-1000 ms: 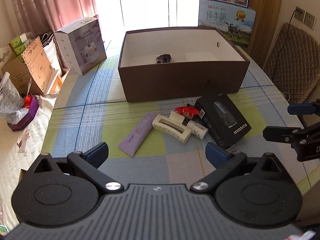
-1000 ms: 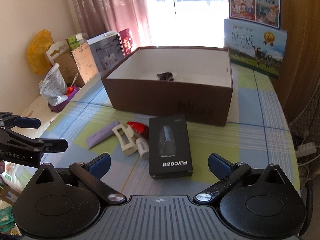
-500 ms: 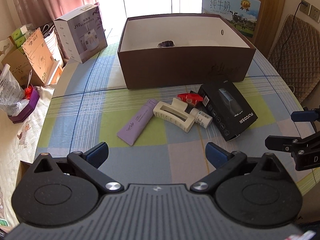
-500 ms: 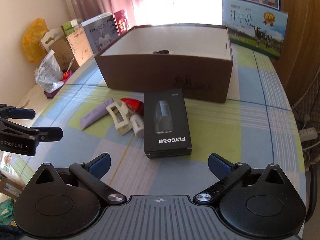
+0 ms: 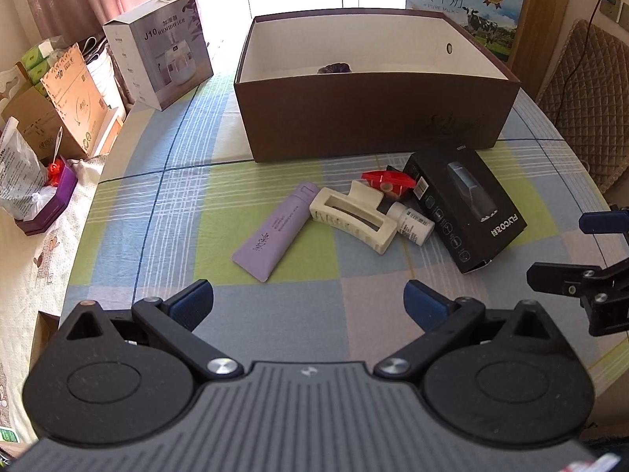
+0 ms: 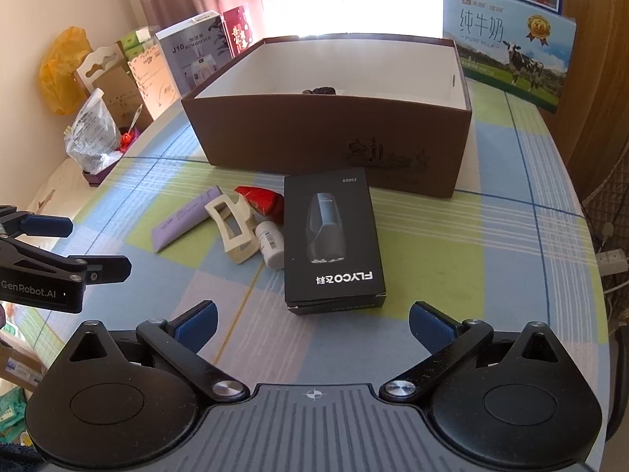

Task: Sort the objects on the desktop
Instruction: 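Move both open grippers back toward the items lying beside the box, then close the right gripper on the black FLYCO box while the left gripper approaches the purple tube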

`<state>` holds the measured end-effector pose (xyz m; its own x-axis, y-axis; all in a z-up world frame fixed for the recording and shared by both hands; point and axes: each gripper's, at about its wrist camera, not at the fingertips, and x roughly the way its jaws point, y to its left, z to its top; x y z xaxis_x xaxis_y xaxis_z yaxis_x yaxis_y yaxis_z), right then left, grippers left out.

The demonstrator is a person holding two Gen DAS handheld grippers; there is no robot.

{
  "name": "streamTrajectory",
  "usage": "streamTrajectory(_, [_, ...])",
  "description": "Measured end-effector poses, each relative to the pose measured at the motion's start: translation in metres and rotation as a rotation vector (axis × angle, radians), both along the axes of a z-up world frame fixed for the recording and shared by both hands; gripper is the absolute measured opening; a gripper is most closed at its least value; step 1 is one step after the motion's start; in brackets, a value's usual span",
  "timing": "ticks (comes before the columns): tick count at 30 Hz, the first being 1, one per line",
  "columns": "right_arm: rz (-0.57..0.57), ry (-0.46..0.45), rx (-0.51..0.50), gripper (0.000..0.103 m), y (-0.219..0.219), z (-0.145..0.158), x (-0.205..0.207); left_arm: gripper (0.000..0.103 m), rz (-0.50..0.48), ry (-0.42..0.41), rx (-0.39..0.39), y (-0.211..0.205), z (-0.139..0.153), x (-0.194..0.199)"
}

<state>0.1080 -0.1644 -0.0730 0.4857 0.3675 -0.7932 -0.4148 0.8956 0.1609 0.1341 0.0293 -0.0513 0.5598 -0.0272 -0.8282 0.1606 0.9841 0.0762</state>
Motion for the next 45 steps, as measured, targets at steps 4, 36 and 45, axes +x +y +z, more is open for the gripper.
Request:
streamTrajectory(4, [0.001, 0.005, -0.002, 0.101, 0.005, -0.003, 0.005, 0.102, 0.001, 0.014, -0.010, 0.004, -0.004, 0.007])
streamTrajectory(36, [-0.019, -0.024, -0.104, 0.101, 0.039, -0.047, 0.071, 0.096, -0.102, 0.050, 0.099, 0.033, -0.063, 0.089])
streamTrajectory(45, [-0.015, -0.048, -0.139, 0.091, 0.047, -0.055, 0.086, 0.091, -0.154, 0.062, 0.106, 0.031, -0.079, 0.114])
